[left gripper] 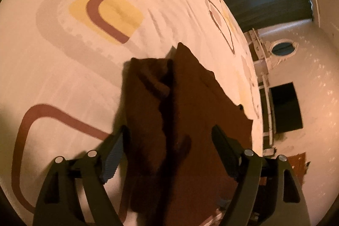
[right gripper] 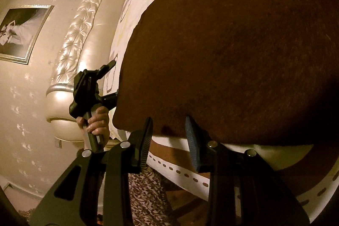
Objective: Fold small clothes
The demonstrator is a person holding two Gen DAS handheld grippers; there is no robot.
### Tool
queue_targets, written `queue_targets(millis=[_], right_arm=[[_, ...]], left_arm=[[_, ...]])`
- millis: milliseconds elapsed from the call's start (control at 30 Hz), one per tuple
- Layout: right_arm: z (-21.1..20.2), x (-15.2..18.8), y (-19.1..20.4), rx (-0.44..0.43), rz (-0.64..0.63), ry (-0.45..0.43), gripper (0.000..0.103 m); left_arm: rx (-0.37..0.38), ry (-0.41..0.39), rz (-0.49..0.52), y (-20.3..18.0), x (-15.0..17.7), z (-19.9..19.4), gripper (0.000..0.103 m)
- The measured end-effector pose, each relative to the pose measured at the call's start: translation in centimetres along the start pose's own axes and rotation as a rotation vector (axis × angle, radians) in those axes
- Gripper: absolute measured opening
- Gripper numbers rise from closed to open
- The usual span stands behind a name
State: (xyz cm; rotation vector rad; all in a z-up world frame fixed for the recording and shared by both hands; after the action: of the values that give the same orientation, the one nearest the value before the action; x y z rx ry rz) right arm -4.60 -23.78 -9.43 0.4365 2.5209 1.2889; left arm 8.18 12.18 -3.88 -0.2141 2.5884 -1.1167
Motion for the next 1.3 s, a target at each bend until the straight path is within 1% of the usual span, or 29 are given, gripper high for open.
queue_targets(millis=[33,100,167,200,267,333,400,433,500,633,767,867,967,1067,1200,1300], right_arm=[[0.0,0.1,-0.1,0.000,-0.002,-0.001,0.032],[0.1,-0.1,-0.1,-0.005,0.000,-0.003,0.032],[0.1,0.0,-0.2,-0.008,0.004,-0.006,0.032],[0.2,0.0,0.0,-0.008,0.004,-0.008,0.032],[0.3,0.0,0.0,-0.007,0.002,-0.012,0.032],[0.3,0.1,0.2,-0.003,-0.001,-0.016,0.032],[0.1,0.2,0.1,0.001,-0.003,-0.020,0.032],[0.2,0.3,0.2,0.003,-0.003,-0.022,0.032],[0.1,0.4,0.2,0.007,-0.003,-0.030,0.032],[0.3,0.6,0.4,0.014,-0.008,-0.039,0.032],[0.3,0.6,0.3,0.012,-0.006,-0.044,0.032],[0.2,0.6,0.2,0.012,-0.007,-0.043,0.032],[0.2,0.6,0.0,0.008,-0.003,-0.041,0.031],[0.3,0.5,-0.1,-0.002,0.009,-0.033,0.031],[0.1,0.3,-0.4,-0.027,0.017,-0.025,0.031],[0.0,0.3,-0.6,-0.047,0.023,-0.017,0.031]], left_arm=[[-0.014,0.003,0.016,-0.2,0.1,0.1,0.078],[-0.038,0.008,0.040,-0.4,0.0,0.1,0.073],[-0.062,0.013,0.050,-0.4,0.0,0.2,0.058],[-0.069,0.018,0.048,-0.3,-0.1,0.2,0.054],[-0.077,0.027,0.046,-0.4,-0.2,0.4,0.043],[-0.084,0.053,0.053,-0.9,0.0,1.1,0.034],[-0.087,0.083,0.071,-1.7,0.1,1.9,0.019],[-0.096,0.104,0.081,-2.2,0.3,2.3,0.016],[-0.134,0.101,0.101,-3.0,0.3,2.5,0.014],[-0.117,0.085,0.115,-5.0,-0.1,1.4,0.013],[-0.113,0.083,0.146,-8.0,-0.2,0.5,0.013],[-0.112,0.091,0.168,-11.2,0.0,0.5,0.013],[-0.123,0.094,0.213,-14.2,0.7,1.2,0.013],[-0.117,0.099,0.240,-16.7,1.5,2.2,0.013],[-0.118,0.110,0.291,-20.3,2.9,4.3,0.013],[-0.125,0.124,0.302,-22.2,4.0,6.0,0.013]])
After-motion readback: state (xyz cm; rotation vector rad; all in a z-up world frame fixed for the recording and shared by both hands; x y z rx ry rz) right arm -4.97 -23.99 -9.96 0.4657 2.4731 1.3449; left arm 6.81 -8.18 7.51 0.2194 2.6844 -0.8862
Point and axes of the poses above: each gripper's, at about its wrist camera, not at the fingertips, and z roughly the way its jaws point, y to its left, x to its underside, the point moved 1 cm from there along z, roughly the way its jaws point, and after that the axes turned 2 degrees about x, right-handed, at the moved point
